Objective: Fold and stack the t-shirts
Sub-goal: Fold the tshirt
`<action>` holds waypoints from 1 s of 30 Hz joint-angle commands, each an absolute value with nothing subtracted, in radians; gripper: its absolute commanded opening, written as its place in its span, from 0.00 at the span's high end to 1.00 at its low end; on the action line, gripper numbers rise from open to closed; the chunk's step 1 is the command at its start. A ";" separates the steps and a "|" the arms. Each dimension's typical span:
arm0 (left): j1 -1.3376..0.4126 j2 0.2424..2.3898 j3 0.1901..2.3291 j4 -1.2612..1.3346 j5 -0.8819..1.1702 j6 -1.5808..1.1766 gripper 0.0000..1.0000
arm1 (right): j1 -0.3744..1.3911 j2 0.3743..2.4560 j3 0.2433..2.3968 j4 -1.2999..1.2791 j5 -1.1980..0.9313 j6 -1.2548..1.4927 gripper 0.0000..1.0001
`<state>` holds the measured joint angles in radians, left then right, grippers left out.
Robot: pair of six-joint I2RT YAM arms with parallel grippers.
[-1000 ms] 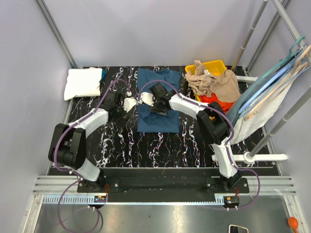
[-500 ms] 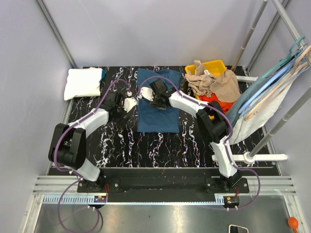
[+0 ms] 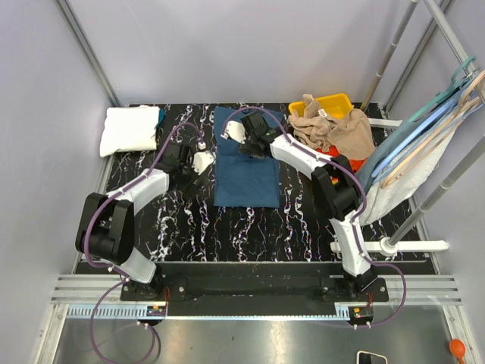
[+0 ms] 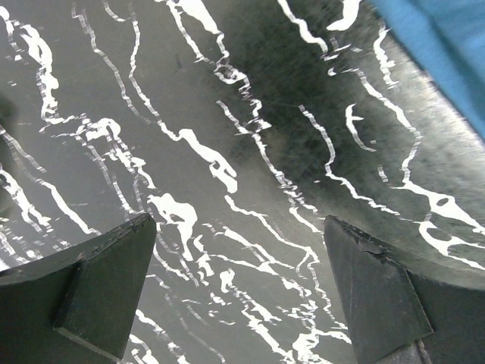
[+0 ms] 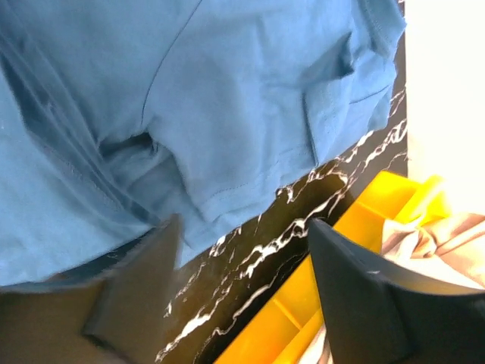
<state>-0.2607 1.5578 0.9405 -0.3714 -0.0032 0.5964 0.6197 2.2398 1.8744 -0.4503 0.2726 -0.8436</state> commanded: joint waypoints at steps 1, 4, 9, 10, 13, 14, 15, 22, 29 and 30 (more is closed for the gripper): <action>-0.259 1.542 1.021 -0.398 0.118 0.539 0.01 | 0.618 2.116 1.800 -0.443 0.264 -0.758 0.20; -0.259 1.560 1.078 -0.455 0.207 0.505 0.01 | 0.618 2.011 1.675 -0.463 0.201 -0.662 0.13; -0.262 1.586 1.138 -0.514 0.308 0.477 0.01 | 0.618 1.838 1.484 -0.502 0.069 -0.534 0.00; -0.262 1.591 1.144 -0.528 0.337 0.468 0.01 | 0.618 1.815 1.458 -0.508 0.058 -0.514 0.00; -0.275 1.617 1.170 -0.548 0.363 0.463 0.01 | 0.620 1.743 1.364 -0.535 0.003 -0.485 0.00; -0.284 1.632 1.178 -0.551 0.364 0.465 0.01 | 0.620 1.712 1.349 -0.544 -0.029 -0.476 0.00; -0.290 1.638 1.180 -0.554 0.365 0.468 0.01 | 0.620 1.695 1.332 -0.549 -0.046 -0.472 0.00; -0.356 1.701 1.174 -0.552 0.362 0.440 0.01 | 0.624 1.631 1.181 -0.557 -0.120 -0.460 0.02; -0.393 1.749 1.173 -0.555 0.364 0.440 0.01 | 0.626 1.638 1.129 -0.512 -0.120 -0.456 0.04; -0.394 1.753 1.173 -0.555 0.371 0.440 0.01 | 0.626 1.640 1.127 -0.508 -0.121 -0.456 0.03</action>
